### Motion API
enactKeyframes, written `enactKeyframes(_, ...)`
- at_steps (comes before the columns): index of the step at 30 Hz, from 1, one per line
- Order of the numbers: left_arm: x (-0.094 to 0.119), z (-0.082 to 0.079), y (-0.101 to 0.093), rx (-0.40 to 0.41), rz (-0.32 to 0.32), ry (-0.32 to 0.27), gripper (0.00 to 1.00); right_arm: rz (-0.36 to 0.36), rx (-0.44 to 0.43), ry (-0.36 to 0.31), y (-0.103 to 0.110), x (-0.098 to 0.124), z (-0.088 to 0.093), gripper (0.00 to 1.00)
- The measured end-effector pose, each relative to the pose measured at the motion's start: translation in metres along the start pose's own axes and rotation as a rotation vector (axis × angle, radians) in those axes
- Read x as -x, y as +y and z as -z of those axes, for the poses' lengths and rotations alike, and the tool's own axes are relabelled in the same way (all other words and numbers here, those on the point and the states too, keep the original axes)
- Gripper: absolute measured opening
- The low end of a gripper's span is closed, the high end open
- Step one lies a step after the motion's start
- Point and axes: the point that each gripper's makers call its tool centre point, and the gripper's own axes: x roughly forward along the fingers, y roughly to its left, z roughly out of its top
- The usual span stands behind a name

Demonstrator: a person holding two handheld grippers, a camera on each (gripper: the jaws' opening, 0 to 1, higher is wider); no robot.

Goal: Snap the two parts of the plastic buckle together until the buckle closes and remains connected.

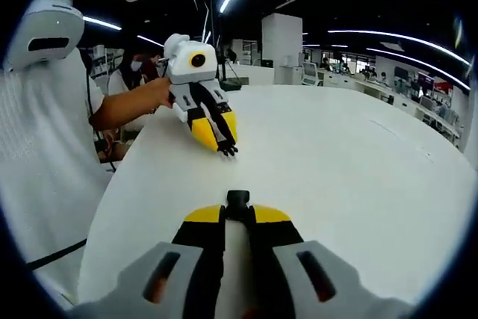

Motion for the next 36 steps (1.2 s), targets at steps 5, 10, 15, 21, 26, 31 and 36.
enactKeyframes(5,-0.001,0.005,-0.003,-0.02,0.026,0.022,0.12,-0.042,0.023,-0.002,0.006,-0.001,0.0,0.13)
enactKeyframes(10,-0.003,0.006,-0.005,-0.032,0.066,0.008,0.12,-0.074,0.033,0.003,0.01,-0.002,0.0,0.13)
enactKeyframes(15,-0.006,0.006,-0.01,-0.058,0.109,0.009,0.12,-0.105,0.049,-0.003,0.012,-0.005,-0.001,0.13)
enactKeyframes(21,-0.007,0.006,-0.011,-0.063,0.122,0.011,0.12,-0.091,0.045,-0.009,0.01,-0.007,0.0,0.13)
enactKeyframes(26,-0.006,0.006,-0.01,-0.062,0.122,0.01,0.12,-0.067,0.04,-0.018,0.006,-0.006,0.0,0.15)
enactKeyframes(31,-0.006,0.005,-0.01,-0.062,0.119,0.009,0.12,-0.048,0.038,-0.018,0.005,-0.005,0.0,0.13)
enactKeyframes(36,-0.005,0.004,-0.012,-0.063,0.125,0.003,0.12,-0.056,0.039,-0.022,0.006,-0.005,-0.002,0.12)
